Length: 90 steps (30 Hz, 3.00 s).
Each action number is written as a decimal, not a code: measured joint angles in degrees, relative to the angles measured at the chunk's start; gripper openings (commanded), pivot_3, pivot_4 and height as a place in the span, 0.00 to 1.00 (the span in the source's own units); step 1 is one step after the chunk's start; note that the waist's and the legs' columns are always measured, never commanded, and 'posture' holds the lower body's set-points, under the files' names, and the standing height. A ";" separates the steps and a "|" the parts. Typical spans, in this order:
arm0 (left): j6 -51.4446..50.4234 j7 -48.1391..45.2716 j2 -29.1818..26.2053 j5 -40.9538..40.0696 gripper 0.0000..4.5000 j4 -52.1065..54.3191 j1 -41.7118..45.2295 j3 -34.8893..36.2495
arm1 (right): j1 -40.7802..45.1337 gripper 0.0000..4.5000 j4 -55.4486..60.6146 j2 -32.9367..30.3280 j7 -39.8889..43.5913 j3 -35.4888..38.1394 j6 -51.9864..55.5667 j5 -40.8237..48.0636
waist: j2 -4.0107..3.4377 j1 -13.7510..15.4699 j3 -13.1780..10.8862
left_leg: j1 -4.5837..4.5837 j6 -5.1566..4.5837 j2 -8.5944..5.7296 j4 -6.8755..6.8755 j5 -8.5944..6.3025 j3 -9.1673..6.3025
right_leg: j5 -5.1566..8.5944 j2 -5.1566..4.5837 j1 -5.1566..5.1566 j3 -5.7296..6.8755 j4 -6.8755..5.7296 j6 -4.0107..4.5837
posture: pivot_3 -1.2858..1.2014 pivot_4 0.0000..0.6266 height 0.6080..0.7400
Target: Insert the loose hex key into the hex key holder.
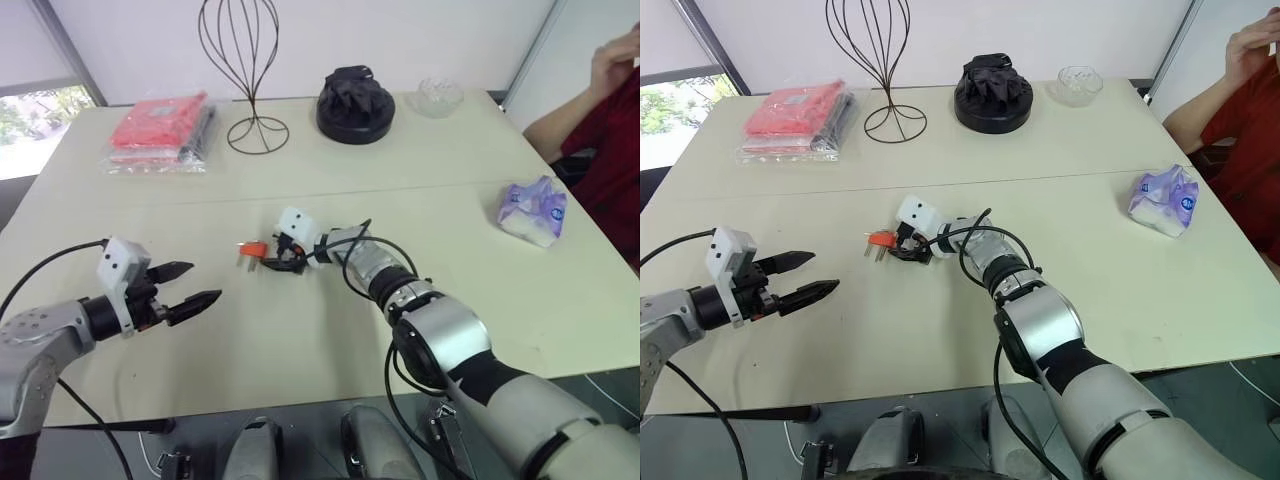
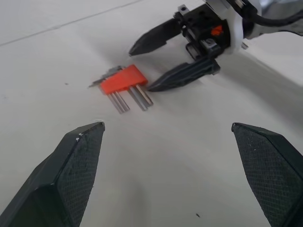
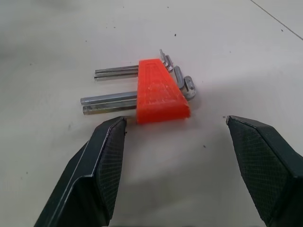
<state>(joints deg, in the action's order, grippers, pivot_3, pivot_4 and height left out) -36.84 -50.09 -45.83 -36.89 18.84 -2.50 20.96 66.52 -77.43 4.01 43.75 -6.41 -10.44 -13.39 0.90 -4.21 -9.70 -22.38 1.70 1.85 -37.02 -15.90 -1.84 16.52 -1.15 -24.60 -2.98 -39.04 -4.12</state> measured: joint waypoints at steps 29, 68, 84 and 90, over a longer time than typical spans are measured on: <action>-0.49 -3.55 -1.88 -2.66 1.00 -12.35 14.41 -0.20 | 7.86 0.22 5.14 -14.05 -8.90 -14.71 -28.07 -15.60 | 0.00 0.44 -0.12 | -0.13 0.25 -0.24 -0.01 0.14 0.03 | 0.00 0.04 -0.02 0.14 0.05 0.00 | 0.52 0.24 1.00; 16.06 -26.98 21.78 8.71 1.00 -66.50 66.36 -15.82 | 7.93 0.22 30.04 -36.14 -16.30 -17.58 -47.10 -15.01 | 0.07 0.24 -0.14 | -0.13 0.50 -0.13 -0.11 0.30 0.23 | 0.00 0.35 -0.07 0.01 -0.05 -0.01 | 0.52 0.24 1.00; 16.61 -27.16 23.93 9.39 0.38 -68.28 68.23 -14.52 | 5.42 0.22 33.54 -35.59 -15.34 -17.57 -45.13 -14.11 | 0.07 0.23 -0.14 | -0.13 0.51 -0.12 -0.11 0.30 0.22 | 0.00 0.35 -0.07 0.01 -0.05 -0.01 | 0.52 0.24 1.00; 18.36 -28.22 24.71 10.57 0.02 -68.13 68.19 -14.77 | 4.68 0.22 33.64 -35.50 -14.72 -17.51 -43.47 -13.18 | 0.07 0.25 -0.14 | -0.13 0.51 -0.13 -0.11 0.31 0.23 | 0.00 0.35 -0.07 0.01 -0.05 -0.01 | 0.52 0.24 1.00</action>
<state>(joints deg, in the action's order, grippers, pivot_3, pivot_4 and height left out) -18.48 -78.31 -21.12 -26.32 -49.29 65.68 6.19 71.20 -43.79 -31.49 29.03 -23.92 -53.91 -26.57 0.97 -3.96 -9.84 -22.51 2.21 1.72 -37.13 -15.60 -1.62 16.52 -0.80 -24.66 -2.97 -39.09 -4.13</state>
